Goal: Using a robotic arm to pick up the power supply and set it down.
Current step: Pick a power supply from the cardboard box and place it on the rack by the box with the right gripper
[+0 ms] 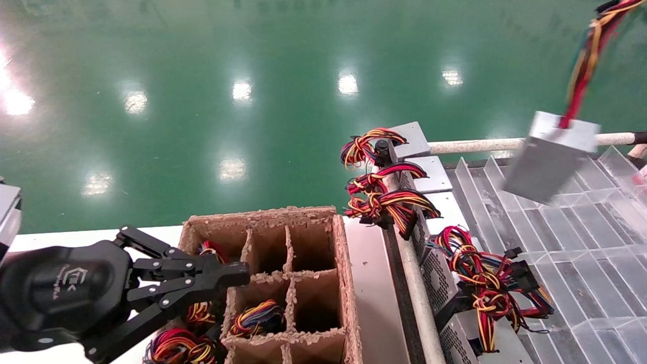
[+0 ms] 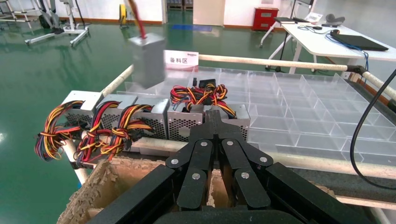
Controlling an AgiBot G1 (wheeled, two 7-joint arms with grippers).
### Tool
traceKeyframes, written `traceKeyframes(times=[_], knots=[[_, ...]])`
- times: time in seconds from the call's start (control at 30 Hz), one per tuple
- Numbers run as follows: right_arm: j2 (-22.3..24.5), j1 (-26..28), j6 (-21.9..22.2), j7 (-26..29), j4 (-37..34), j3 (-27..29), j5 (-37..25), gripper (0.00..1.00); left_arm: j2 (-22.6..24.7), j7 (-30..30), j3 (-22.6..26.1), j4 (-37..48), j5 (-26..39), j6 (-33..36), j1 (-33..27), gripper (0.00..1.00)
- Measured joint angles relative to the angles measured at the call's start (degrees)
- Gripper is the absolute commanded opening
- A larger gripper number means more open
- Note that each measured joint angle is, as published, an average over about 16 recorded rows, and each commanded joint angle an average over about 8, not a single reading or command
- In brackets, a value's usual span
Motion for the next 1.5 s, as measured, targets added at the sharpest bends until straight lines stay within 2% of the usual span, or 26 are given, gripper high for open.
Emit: traceKeyframes(times=[0.27,0.7,1.13,1.5], knots=[[-0.1,-3.8,2.9,2.3,-0.1,-0.2,1.0,0.00,0.0,0.0,0.0,0.0,0.0,0.0,0.0,0.00],[-3.0,-8.9,8.8,5.2,-0.4,-0.8,0.5,0.00,0.0,0.0,0.0,0.0,0.0,0.0,0.0,0.00],[-5.8,-10.5,10.2,7.2,-0.6,-1.2,0.8,0.00,0.0,0.0,0.0,0.0,0.0,0.0,0.0,0.00],[-6.0,-11.9,10.7,9.8,-0.5,-1.8,-0.8,0.00,0.0,0.0,0.0,0.0,0.0,0.0,0.0,0.00]])
